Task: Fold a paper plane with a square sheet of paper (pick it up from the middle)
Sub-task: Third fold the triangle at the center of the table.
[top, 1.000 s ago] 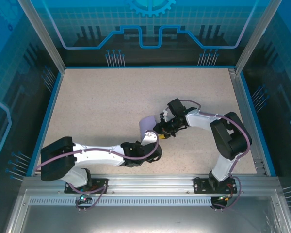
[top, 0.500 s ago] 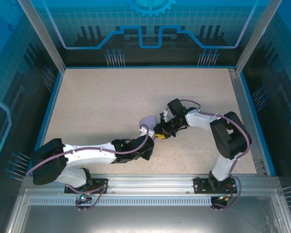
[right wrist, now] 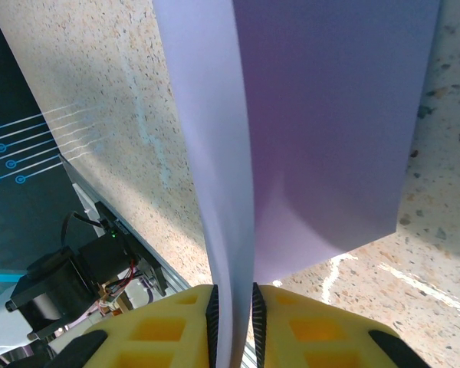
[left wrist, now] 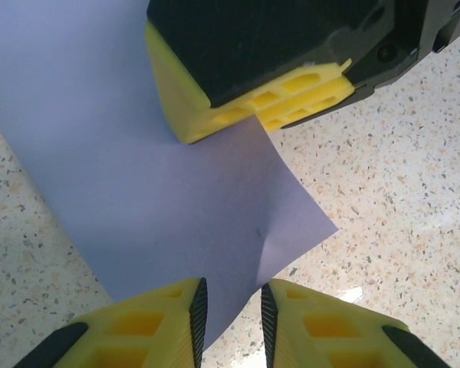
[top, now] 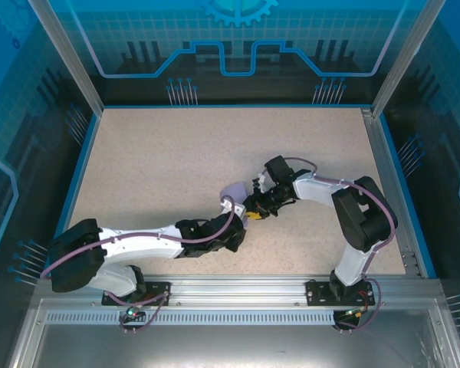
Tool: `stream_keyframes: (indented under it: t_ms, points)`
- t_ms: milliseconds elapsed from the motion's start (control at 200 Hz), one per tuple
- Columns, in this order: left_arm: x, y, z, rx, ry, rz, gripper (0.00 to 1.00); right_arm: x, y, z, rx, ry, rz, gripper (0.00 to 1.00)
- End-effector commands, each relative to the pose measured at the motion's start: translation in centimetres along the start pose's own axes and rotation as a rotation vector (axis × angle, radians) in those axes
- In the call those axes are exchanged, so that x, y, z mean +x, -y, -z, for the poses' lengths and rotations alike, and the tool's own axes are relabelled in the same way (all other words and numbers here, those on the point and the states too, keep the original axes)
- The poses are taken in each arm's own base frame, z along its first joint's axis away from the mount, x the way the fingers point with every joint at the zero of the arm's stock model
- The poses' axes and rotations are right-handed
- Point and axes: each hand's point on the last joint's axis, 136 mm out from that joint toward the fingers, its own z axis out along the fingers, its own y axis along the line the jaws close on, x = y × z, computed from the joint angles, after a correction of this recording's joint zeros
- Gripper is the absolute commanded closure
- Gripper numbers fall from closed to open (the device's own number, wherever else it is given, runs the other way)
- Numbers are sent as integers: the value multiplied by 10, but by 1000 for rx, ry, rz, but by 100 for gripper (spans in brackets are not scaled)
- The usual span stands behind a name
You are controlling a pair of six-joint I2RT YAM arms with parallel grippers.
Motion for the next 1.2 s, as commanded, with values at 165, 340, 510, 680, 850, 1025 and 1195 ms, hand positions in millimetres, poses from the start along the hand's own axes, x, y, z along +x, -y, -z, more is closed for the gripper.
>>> stream_keyframes:
  t_ms: [165,340,510,680,850,1025,1195]
  points:
    - [-17,1,6,8,63,46,69,2,2,-4,1,-25,-7,79]
    - [-18,0,6,9,71,54,69,2,2,-5,0,-28,-7,78]
    - [-20,1,5,22,75,70,70,1,2,-5,2,-28,-9,78]
    - [-21,3,3,36,71,76,73,1,2,-5,5,-28,-11,78]
    - [-20,6,0,51,49,66,77,1,1,-4,4,-26,-10,78]
    - [-20,13,-3,86,39,66,87,1,1,-4,5,-28,-9,78]
    - [-22,12,-3,125,35,94,100,1,1,-4,7,-27,-9,78]
